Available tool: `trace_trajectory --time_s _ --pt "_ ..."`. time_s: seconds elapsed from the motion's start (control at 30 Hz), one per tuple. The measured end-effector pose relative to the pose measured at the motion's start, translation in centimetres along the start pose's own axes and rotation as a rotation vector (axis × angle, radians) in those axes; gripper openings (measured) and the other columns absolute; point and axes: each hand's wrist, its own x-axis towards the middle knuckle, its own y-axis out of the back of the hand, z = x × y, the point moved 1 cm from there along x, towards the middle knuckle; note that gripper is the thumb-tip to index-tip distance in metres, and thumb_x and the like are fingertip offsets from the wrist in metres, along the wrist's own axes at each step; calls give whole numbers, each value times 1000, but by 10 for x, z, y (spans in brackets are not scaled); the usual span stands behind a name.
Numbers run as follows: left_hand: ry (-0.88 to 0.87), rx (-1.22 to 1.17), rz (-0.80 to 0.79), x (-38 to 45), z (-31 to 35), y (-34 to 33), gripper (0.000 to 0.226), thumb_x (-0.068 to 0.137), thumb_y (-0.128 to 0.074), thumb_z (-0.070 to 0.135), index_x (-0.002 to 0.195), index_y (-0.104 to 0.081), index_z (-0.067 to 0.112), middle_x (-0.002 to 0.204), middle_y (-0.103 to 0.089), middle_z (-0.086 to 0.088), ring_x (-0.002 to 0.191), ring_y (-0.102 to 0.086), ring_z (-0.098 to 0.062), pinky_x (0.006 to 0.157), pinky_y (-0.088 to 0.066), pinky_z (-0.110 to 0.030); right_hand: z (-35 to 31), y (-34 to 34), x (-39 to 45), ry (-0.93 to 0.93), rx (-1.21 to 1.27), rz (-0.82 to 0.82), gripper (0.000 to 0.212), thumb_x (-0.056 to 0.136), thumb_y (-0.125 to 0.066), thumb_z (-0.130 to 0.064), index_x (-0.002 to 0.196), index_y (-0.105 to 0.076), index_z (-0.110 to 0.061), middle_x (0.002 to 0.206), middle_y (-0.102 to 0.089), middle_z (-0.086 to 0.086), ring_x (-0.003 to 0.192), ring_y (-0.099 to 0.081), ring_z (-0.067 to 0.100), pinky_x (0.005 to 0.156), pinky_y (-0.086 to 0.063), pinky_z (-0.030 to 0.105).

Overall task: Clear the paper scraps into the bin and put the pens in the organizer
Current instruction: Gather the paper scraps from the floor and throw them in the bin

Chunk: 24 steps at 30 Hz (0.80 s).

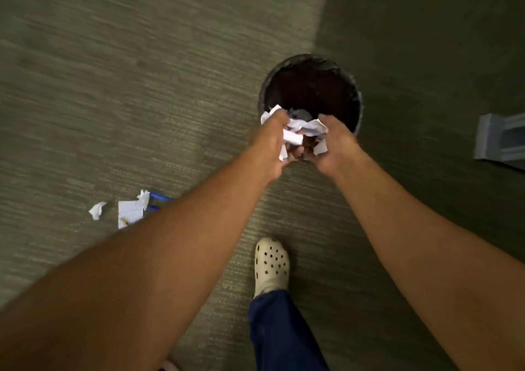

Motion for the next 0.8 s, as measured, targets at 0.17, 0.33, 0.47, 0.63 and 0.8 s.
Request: trace_trajectory --time_s 0.17,0.33,0.47,0.63,0.8 --pt "177 -152 -139 22 22 -48 79 95 -37 73 121 -60 2 95 -77 -21 92 -73 -34 98 -53 -54 -37 19 18 -106 264 -211 100 82 -31 -93 107 -62 -2 91 -75 34 77 -76 51 68 -59 65" --pt "195 -156 -41 19 19 -41 104 82 -34 90 146 -48 9 141 -59 -23 128 -58 -48 105 -43 -71 -35 42 28 -52 314 -69 101 81 -34 -92 160 -29 -29 155 -36 24 127 -50 58 73 -51 82" --pt "83 -72 -8 2 6 -13 104 83 -26 91 158 -35 19 161 -37 -22 143 -43 -44 108 -42 -66 -15 56 21 -28 366 -169 101 84 -23 -92 157 -38 -24 157 -42 24 129 -57 52 99 -52 66" --pt "-93 123 32 -18 -13 62 68 96 -35 74 121 -69 21 116 -75 -8 98 -72 -21 78 -62 -41 30 55 -2 -62 105 -305 107 84 -13 -92 117 -70 -8 107 -77 13 91 -78 26 76 -62 36" --pt "-111 304 311 -26 -77 194 22 99 -59 24 79 -68 19 52 -62 7 47 -55 -9 50 -43 -23 123 21 -7 -171 -356 -382 91 87 -11 -89 89 -64 -15 79 -64 5 65 -57 18 61 -45 33"
